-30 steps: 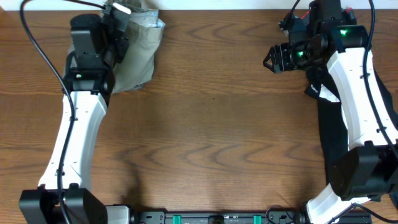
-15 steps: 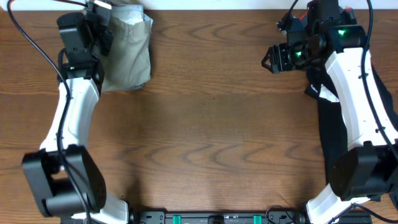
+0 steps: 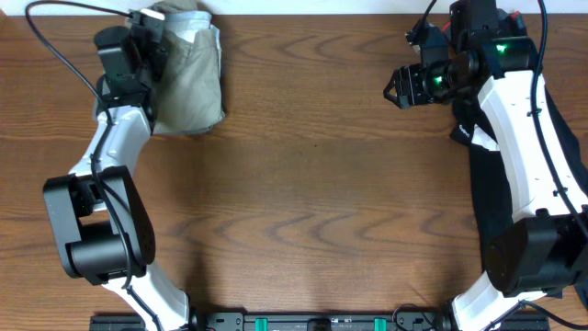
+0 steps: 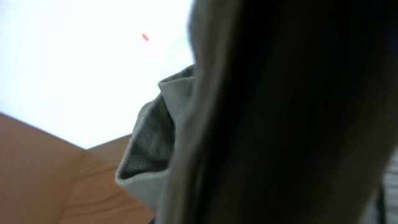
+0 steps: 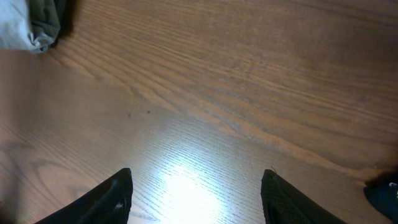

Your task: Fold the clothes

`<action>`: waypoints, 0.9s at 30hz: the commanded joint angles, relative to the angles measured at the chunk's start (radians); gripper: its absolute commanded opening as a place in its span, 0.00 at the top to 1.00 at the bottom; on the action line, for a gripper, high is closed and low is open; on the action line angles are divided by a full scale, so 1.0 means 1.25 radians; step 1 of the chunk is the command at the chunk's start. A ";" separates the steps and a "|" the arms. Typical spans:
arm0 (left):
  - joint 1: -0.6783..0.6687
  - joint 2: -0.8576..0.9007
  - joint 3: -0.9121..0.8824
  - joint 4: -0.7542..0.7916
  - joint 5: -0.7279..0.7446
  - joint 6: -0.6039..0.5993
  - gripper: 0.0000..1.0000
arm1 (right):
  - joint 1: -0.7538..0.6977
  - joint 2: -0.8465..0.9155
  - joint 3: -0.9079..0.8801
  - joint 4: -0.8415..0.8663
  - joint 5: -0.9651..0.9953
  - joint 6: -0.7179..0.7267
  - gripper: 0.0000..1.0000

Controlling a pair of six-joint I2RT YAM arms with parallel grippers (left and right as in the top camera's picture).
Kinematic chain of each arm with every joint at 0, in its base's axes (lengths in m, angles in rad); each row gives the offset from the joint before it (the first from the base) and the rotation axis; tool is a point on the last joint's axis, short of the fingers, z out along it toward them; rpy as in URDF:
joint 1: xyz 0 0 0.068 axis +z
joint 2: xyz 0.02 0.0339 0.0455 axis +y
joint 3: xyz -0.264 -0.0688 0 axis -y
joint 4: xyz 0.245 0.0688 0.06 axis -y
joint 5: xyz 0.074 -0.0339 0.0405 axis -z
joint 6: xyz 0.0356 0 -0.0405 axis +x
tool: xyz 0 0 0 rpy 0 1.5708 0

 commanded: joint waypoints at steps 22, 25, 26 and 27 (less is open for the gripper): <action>0.034 -0.096 0.009 -0.056 0.112 -0.258 0.02 | 0.050 0.002 -0.002 0.049 0.050 0.004 0.33; 0.021 -0.102 0.008 -0.135 0.165 -0.269 0.01 | 0.050 0.002 -0.002 0.056 0.052 0.004 0.33; 0.018 -0.098 0.008 -0.153 0.165 -0.275 0.01 | 0.050 0.002 -0.002 0.059 0.053 0.004 0.33; 0.017 -0.092 0.008 -0.166 0.165 -0.285 0.01 | 0.050 0.002 -0.002 0.061 0.053 0.004 0.33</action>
